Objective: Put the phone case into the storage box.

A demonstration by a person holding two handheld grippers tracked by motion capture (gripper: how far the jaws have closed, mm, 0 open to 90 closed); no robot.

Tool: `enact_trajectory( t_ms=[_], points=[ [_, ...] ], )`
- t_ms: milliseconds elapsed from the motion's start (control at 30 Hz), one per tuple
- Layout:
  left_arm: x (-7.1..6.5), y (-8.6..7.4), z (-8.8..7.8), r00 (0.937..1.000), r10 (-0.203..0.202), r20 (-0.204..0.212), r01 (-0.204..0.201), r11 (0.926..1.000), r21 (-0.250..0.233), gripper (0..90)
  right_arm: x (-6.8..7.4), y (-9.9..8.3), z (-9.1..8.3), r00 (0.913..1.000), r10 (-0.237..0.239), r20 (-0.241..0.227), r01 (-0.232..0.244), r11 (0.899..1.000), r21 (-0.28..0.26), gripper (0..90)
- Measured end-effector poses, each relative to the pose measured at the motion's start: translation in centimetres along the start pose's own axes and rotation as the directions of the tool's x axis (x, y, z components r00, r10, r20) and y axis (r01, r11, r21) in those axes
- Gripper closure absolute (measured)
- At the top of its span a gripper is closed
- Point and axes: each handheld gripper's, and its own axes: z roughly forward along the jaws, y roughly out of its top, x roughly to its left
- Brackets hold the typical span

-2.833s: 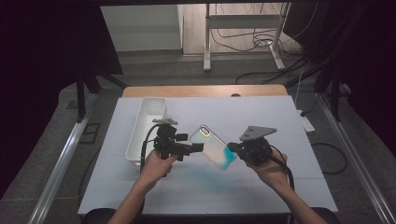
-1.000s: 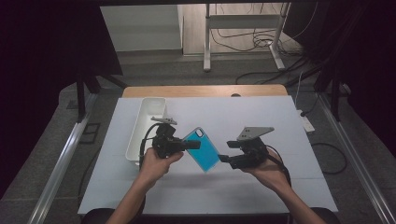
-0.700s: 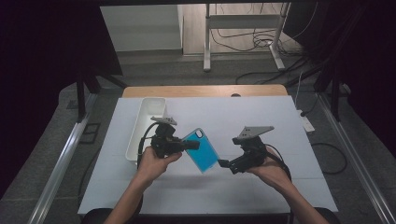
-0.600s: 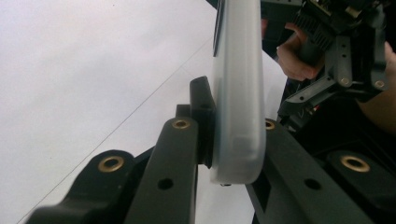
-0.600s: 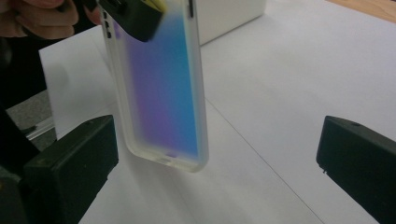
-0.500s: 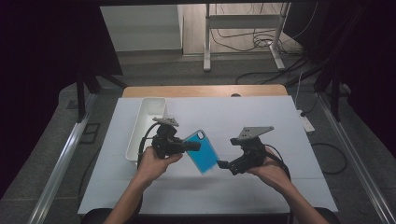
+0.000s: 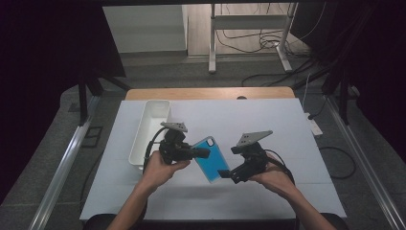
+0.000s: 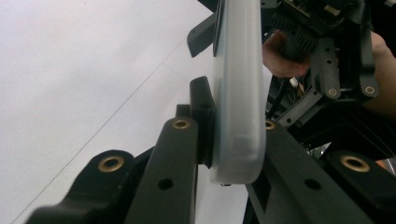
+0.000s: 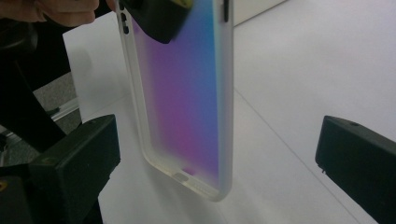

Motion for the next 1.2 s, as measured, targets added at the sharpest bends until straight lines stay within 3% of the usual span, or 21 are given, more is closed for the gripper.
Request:
enact_trajectory(
  t_ms=[233, 433, 467, 500, 567, 667, 800, 1067, 1200],
  points=[
    [-0.6, 0.3, 0.2, 0.9994, 0.027, 0.023, -0.027, 0.9996, 0.003, 85.2, 0.3, 0.1, 0.4, 0.9997, -0.004, -0.023, 0.004, 1.000, 0.020, 2.0],
    [-1.2, 0.5, 0.4, 0.9973, 0.059, 0.043, -0.060, 0.9982, 0.009, 85.1, 0.5, 0.2, 0.5, 0.9978, -0.034, -0.057, 0.036, 0.999, 0.039, 31.5],
    [-1.2, 0.5, 0.5, 0.9969, 0.064, 0.045, -0.065, 0.9978, 0.012, 85.1, 0.5, 0.2, 0.5, 0.9978, -0.034, -0.057, 0.036, 0.999, 0.039, 31.5],
    [-1.3, 0.6, 0.6, 0.9962, 0.071, 0.051, -0.072, 0.9973, 0.015, 85.1, 0.6, 0.3, 0.5, 0.9957, -0.036, -0.086, 0.040, 0.999, 0.038, 38.9],
    [-1.4, 0.6, 0.6, 0.9958, 0.076, 0.052, -0.077, 0.9969, 0.018, 85.1, 0.6, 0.3, 0.4, 0.9945, -0.044, -0.095, 0.047, 0.998, 0.032, 46.9],
    [-1.6, 0.6, 0.8, 0.9941, 0.088, 0.063, -0.090, 0.9957, 0.023, 85.1, 0.6, 0.3, 0.4, 0.9917, -0.040, -0.123, 0.044, 0.999, 0.028, 53.8],
    [-1.7, 0.6, 1.0, 0.9931, 0.091, 0.075, -0.093, 0.9953, 0.027, 84.9, 0.4, 0.2, 0.3, 0.9862, -0.029, -0.163, 0.031, 0.999, 0.014, 62.3],
    [-1.4, 0.5, 1.0, 0.9853, 0.101, 0.138, -0.102, 0.9948, 0.002, 81.5, -0.2, 0.0, -0.1, 0.9622, -0.001, -0.272, 0.006, 1.000, 0.020, 78.5],
    [-1.4, 0.4, 1.0, 0.9860, 0.105, 0.130, -0.105, 0.9945, -0.005, 78.7, -0.2, 0.1, -0.1, 0.9538, 0.002, -0.300, 0.004, 1.000, 0.020, 80.6]
  ],
)
